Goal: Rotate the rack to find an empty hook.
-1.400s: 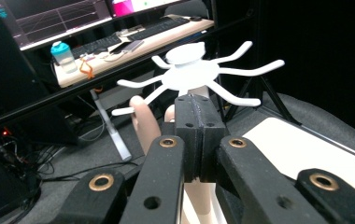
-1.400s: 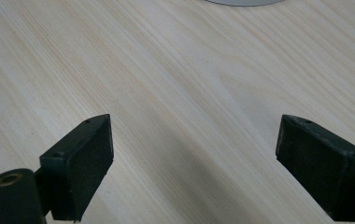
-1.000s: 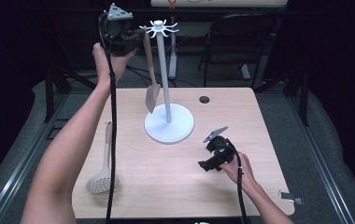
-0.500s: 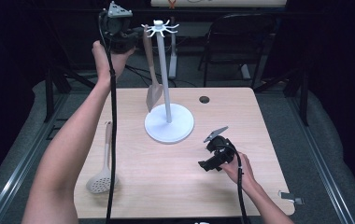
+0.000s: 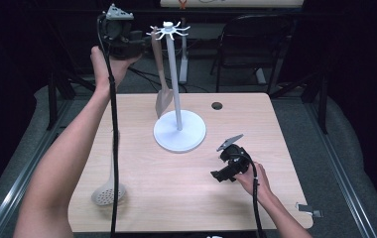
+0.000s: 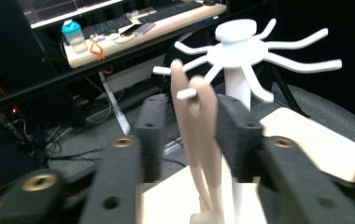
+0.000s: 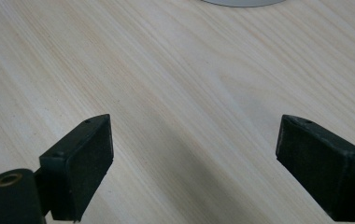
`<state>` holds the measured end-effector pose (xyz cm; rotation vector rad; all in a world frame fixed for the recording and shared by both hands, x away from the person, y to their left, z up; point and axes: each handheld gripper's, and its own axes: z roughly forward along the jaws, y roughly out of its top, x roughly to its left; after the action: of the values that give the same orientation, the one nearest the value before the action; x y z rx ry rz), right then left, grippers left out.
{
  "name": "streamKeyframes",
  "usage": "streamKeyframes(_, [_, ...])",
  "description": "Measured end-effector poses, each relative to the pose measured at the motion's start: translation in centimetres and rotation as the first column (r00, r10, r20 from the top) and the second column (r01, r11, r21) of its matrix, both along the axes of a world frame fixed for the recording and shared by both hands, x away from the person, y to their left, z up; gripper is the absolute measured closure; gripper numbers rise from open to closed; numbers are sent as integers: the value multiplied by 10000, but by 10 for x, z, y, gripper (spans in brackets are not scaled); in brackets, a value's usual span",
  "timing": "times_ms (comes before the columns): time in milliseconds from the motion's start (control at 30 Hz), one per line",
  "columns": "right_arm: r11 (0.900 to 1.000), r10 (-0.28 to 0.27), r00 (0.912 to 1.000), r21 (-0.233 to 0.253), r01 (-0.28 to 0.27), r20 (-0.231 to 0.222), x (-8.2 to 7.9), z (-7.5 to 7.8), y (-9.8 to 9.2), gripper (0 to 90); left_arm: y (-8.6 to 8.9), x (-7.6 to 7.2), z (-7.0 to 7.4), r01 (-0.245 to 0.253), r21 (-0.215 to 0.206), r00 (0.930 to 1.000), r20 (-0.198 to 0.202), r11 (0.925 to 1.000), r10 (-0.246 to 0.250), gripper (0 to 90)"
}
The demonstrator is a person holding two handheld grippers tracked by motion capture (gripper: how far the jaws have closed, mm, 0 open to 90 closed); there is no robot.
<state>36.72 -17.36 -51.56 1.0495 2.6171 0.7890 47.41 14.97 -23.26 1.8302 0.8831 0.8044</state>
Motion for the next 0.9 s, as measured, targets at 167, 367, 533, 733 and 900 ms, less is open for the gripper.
streamKeyframes(167, [9997, 67, 10000, -238, -66, 51, 0, 2, -1, 103, 9, -5, -8, 26, 186, 9996, -293, 9998, -21, 459])
streamKeyframes(367, [9992, 120, 9999, -384, -117, 69, 0, 1, -1, 94, 21, -12, -31, -101, 489, 9972, -735, 9988, 136, 316])
streamKeyframes(533, [9990, 67, 10000, -453, -68, -14, -1, 2, 0, 87, 29, -16, -53, -240, 669, 9922, -1203, 9975, 320, 222])
streamKeyframes(733, [9999, 2, 10000, -157, -3, -41, -1, 0, -1, 77, 37, -24, -89, -296, 925, 9819, -1838, 9953, 463, 156])
streamKeyframes(900, [9997, -5, 10000, -239, 5, -3, -1, 0, -1, 72, 45, -31, -119, -369, 986, 9678, -2445, 9944, 602, 128])
